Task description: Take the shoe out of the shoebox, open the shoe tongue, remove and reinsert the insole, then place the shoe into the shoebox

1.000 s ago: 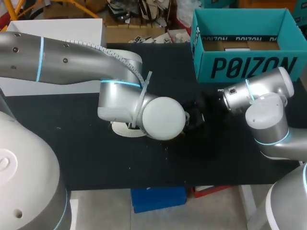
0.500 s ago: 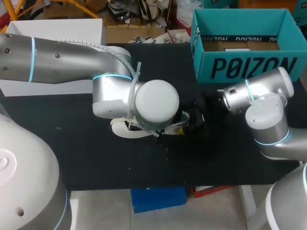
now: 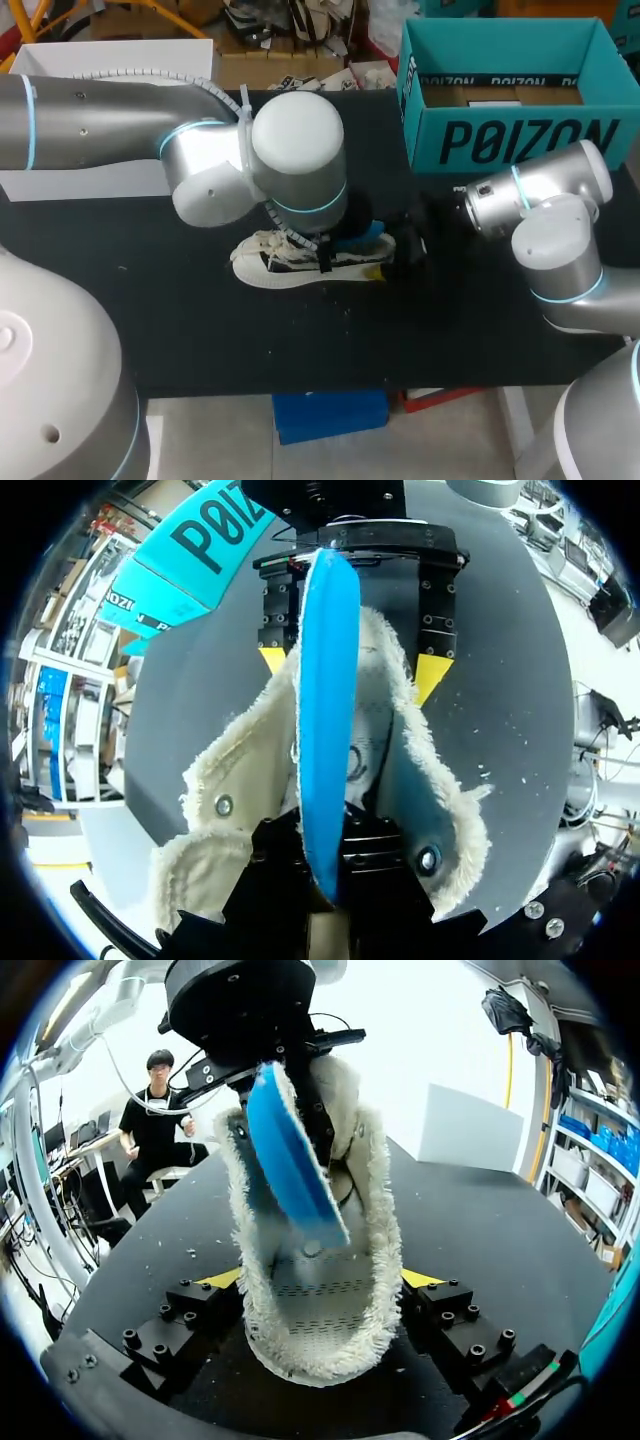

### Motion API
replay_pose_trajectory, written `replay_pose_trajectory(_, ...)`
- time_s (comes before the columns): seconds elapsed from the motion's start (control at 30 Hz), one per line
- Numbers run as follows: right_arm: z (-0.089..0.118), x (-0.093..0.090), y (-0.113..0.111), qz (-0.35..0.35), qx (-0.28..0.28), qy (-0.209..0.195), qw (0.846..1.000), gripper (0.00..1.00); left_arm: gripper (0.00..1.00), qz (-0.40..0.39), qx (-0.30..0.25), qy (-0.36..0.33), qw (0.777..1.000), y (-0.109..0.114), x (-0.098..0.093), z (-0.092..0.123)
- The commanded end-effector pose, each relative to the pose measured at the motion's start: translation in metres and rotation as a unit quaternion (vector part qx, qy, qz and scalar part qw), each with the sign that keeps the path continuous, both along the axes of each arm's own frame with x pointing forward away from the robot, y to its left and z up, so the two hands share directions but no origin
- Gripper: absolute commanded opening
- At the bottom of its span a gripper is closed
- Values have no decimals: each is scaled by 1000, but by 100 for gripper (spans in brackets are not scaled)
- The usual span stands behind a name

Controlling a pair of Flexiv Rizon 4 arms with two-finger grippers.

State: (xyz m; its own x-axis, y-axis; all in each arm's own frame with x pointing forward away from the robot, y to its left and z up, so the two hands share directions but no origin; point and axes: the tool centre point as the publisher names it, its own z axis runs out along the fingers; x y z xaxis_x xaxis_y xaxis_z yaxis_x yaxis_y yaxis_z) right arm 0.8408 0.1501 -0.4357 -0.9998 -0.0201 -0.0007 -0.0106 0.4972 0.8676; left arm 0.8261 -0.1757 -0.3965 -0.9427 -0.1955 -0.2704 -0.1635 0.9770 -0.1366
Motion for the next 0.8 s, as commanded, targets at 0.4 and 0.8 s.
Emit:
replay_pose_trajectory(0.4, -7, 0, 0, 0, -1, 1, 1000, 0, 0, -47, -19, 112, 992, 1, -2, 33)
replay_pose_trajectory(0.8, -7, 0, 0, 0, -1, 1, 1000, 0, 0, -25, -11, 83, 996, -8, -7, 32)
